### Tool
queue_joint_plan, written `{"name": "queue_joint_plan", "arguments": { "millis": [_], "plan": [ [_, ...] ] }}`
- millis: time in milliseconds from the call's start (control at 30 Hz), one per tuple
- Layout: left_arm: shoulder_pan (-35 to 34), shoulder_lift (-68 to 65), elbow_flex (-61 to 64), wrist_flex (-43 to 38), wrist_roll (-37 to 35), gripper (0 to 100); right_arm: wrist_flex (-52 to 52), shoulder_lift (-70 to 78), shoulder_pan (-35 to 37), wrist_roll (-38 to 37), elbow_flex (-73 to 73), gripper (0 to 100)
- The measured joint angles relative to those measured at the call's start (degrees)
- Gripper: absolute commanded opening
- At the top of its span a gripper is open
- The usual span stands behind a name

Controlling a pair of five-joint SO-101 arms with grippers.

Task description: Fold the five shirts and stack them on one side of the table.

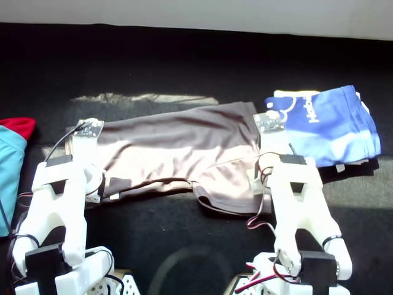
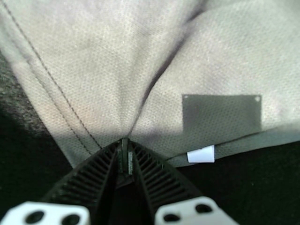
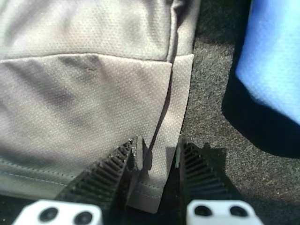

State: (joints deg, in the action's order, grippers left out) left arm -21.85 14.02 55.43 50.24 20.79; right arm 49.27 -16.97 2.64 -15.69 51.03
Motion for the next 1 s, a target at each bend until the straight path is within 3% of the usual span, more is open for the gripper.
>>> {"name": "queue_joint_plan", "arguments": {
  "millis": [200, 1000],
  "plan": [
    [0.0, 0.0, 0.0, 0.0, 0.0, 1, -1.85, 0.62, 3.25, 0.0, 0.0, 12.7],
    [0.0, 0.0, 0.0, 0.0, 0.0, 1, -2.81, 6.68, 3.34, 0.18, -1.05, 10.1]
  ]
}}
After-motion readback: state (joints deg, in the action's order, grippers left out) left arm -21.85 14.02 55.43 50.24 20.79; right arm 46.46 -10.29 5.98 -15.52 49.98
